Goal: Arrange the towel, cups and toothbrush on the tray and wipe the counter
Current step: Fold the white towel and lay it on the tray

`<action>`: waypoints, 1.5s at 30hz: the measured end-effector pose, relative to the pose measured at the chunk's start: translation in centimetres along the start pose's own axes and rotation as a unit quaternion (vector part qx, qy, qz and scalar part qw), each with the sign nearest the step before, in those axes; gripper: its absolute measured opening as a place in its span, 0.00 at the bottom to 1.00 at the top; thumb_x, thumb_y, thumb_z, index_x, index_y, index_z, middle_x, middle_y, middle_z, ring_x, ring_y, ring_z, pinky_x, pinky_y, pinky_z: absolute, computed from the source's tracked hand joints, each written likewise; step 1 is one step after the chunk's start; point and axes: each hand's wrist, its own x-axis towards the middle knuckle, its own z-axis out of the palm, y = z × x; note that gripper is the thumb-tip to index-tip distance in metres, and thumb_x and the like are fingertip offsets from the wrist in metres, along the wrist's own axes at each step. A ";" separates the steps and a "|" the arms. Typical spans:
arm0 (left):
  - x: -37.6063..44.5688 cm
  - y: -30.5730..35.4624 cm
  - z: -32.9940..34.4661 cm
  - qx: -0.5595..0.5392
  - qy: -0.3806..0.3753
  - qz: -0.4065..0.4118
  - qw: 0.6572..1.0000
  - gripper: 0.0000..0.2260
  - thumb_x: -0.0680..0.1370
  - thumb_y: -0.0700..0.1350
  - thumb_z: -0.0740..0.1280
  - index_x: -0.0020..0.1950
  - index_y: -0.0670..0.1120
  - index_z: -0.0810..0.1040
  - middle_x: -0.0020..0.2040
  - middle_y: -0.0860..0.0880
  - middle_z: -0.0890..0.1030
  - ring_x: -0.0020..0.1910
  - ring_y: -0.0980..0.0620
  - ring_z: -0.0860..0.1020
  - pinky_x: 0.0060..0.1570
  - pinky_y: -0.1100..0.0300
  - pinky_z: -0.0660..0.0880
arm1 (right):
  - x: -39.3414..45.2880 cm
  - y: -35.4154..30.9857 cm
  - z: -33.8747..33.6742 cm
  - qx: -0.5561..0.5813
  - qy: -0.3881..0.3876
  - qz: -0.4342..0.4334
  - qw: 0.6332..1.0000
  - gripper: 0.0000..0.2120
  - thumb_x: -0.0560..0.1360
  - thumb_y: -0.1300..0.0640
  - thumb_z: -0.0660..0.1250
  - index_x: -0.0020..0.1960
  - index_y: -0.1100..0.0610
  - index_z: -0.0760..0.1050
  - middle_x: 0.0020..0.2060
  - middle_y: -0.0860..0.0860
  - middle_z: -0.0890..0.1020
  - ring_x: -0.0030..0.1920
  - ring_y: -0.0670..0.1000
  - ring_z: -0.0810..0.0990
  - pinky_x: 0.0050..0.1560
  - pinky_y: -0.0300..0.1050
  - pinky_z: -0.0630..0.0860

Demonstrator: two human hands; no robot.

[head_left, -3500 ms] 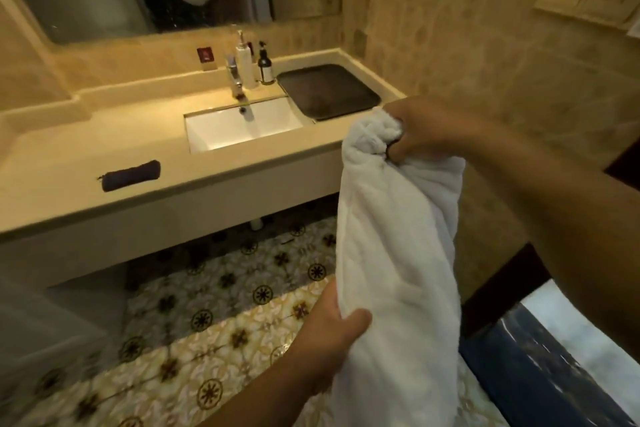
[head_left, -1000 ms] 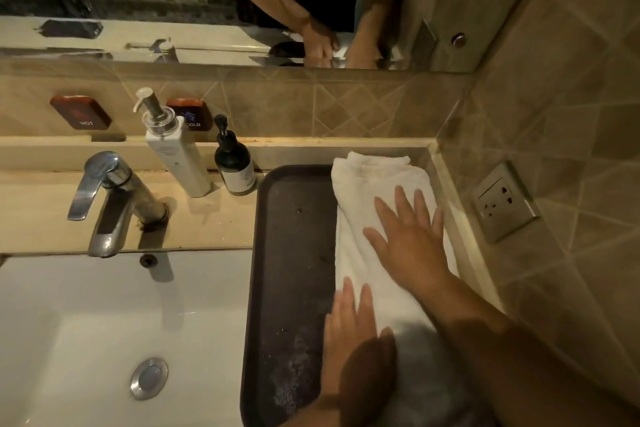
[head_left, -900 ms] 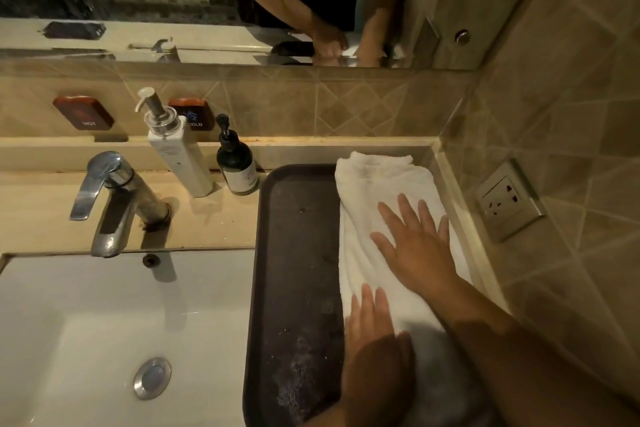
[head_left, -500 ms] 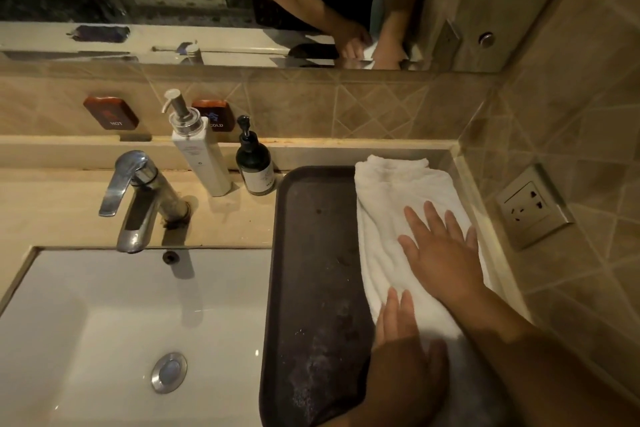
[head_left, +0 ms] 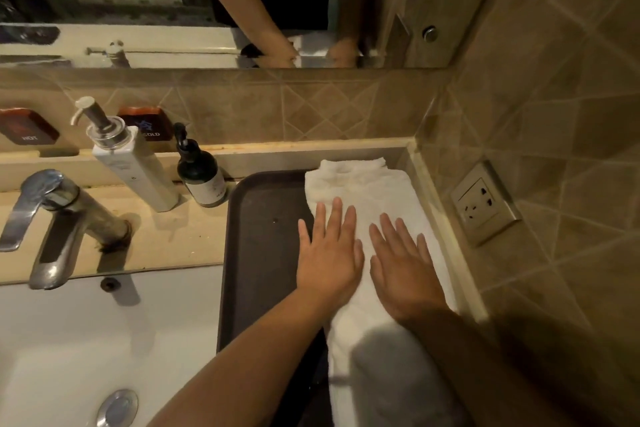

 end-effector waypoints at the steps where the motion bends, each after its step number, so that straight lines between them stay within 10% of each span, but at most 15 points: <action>1: 0.1 -0.1 0.4 -0.008 0.000 0.001 1.000 0.26 0.83 0.55 0.44 0.80 0.51 0.42 0.81 0.49 0.40 0.78 0.46 0.35 0.75 0.40 0.39 | 0.1 0.2 0.2 0.001 -0.005 -0.001 1.000 0.27 0.82 0.46 0.42 0.79 0.48 0.43 0.79 0.49 0.41 0.77 0.52 0.37 0.76 0.57 0.39; 13: 0.3 -0.4 0.9 0.008 0.000 0.003 1.000 0.26 0.83 0.55 0.43 0.80 0.51 0.40 0.80 0.50 0.39 0.78 0.47 0.35 0.74 0.42 0.36 | 0.4 0.0 0.7 0.010 0.004 0.003 1.000 0.33 0.75 0.44 0.32 0.79 0.49 0.46 0.79 0.49 0.44 0.78 0.54 0.40 0.76 0.58 0.44; 31: -12.9 -7.1 -13.1 0.120 -0.033 -0.112 0.986 0.30 0.77 0.65 0.58 0.76 0.55 0.59 0.78 0.48 0.62 0.77 0.41 0.58 0.71 0.33 0.52 | -1.7 -5.4 -10.8 0.029 -0.056 -0.054 0.997 0.33 0.75 0.32 0.57 0.74 0.48 0.62 0.73 0.51 0.69 0.70 0.58 0.69 0.69 0.57 0.65; 45: -29.4 -16.7 -17.4 0.128 -0.016 -0.098 0.987 0.28 0.76 0.64 0.59 0.72 0.50 0.65 0.70 0.46 0.72 0.66 0.44 0.71 0.66 0.43 0.66 | -12.7 -19.9 -5.1 0.014 -0.035 -0.141 0.989 0.43 0.69 0.29 0.63 0.76 0.46 0.55 0.77 0.51 0.60 0.75 0.58 0.60 0.72 0.64 0.56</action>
